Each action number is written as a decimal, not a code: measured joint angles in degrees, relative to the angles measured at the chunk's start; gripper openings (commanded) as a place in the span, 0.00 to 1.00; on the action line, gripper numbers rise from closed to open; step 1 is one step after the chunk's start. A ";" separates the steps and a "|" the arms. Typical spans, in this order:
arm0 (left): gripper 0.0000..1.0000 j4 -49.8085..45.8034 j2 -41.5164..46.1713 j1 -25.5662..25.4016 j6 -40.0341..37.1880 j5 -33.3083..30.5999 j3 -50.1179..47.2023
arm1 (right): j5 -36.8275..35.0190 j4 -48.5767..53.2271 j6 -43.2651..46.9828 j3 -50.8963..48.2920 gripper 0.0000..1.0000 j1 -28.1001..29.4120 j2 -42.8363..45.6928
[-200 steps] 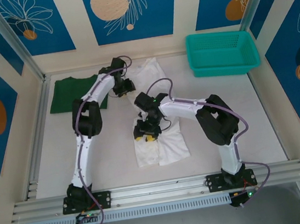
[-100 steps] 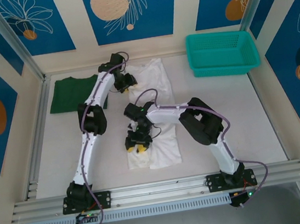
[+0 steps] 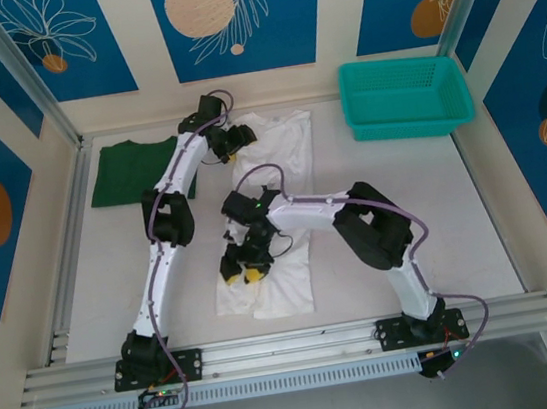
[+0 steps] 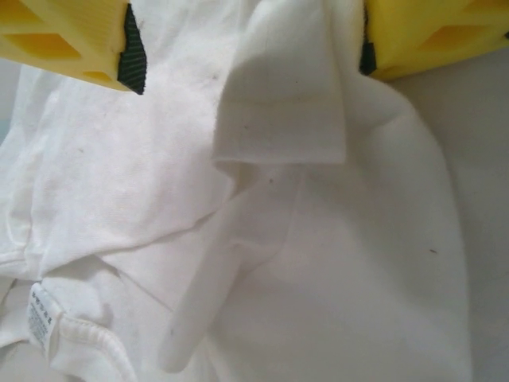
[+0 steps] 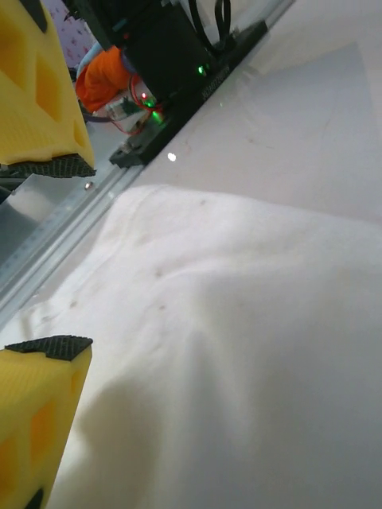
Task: Fold and stack the t-shirts
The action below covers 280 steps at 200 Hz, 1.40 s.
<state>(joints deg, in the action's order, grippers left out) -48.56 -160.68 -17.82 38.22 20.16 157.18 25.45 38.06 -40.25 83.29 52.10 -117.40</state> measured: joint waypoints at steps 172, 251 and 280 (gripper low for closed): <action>0.42 2.60 27.10 -4.33 -9.88 -9.55 -42.32 | -26.84 7.80 -1.05 23.23 0.43 -30.49 -13.90; 0.58 -2.47 14.10 -4.85 -6.93 -16.96 -23.45 | -25.73 15.76 -1.11 51.32 0.50 -31.52 -30.27; 0.75 -3.37 13.90 -2.75 -5.86 -17.90 -22.60 | -23.85 17.07 -1.18 55.84 0.57 -31.98 -32.33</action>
<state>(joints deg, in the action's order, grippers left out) -51.92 -146.78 -20.58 32.36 2.26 134.58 1.61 55.13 -41.43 139.13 20.12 -149.73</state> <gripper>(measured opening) 0.690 0.552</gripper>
